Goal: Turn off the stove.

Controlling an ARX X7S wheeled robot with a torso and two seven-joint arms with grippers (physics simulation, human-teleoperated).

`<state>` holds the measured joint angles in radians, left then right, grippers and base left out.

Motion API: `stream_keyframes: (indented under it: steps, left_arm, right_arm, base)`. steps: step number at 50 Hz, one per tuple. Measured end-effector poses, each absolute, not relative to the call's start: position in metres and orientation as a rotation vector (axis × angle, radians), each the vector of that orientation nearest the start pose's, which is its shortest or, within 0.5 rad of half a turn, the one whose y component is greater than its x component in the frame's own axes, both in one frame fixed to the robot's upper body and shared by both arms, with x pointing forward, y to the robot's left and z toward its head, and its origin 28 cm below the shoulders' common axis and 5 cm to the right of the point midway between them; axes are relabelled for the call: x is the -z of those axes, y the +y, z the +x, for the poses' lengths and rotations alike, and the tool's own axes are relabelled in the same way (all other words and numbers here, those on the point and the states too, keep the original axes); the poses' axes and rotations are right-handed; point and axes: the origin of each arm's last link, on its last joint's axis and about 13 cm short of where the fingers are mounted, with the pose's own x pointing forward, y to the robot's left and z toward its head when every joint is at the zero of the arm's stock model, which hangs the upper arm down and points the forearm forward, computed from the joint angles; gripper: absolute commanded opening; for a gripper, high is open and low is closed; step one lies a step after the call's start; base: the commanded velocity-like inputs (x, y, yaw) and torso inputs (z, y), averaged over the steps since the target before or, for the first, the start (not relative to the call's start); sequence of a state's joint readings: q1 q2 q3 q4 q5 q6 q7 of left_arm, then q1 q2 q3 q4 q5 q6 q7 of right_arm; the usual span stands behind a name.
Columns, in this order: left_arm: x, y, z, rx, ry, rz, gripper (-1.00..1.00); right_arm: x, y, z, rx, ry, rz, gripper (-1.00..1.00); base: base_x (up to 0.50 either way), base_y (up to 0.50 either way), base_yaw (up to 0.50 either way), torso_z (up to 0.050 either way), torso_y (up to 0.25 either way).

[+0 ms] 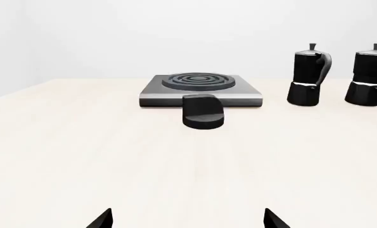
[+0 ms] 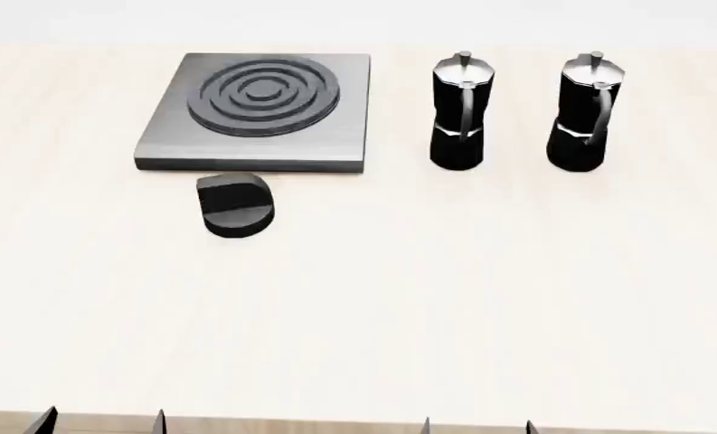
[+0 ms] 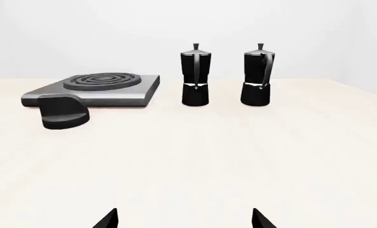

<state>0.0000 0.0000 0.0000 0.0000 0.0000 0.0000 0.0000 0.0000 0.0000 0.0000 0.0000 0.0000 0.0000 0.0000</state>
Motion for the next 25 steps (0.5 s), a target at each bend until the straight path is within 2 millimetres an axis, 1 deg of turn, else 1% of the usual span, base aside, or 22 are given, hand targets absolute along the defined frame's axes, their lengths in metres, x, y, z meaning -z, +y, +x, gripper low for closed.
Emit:
stream_keyframes:
  steps: [25]
  left_arm:
    - [-0.0144, 0.2046, 0.2089, 0.008, -0.005, 0.021, 1.00]
  right_arm:
    - [-0.0145, -0.0961, 0.2106, 0.001, 0.014, -0.004, 1.00]
  base:
    - [0.00, 0.00, 0.00, 0.000, 0.000]
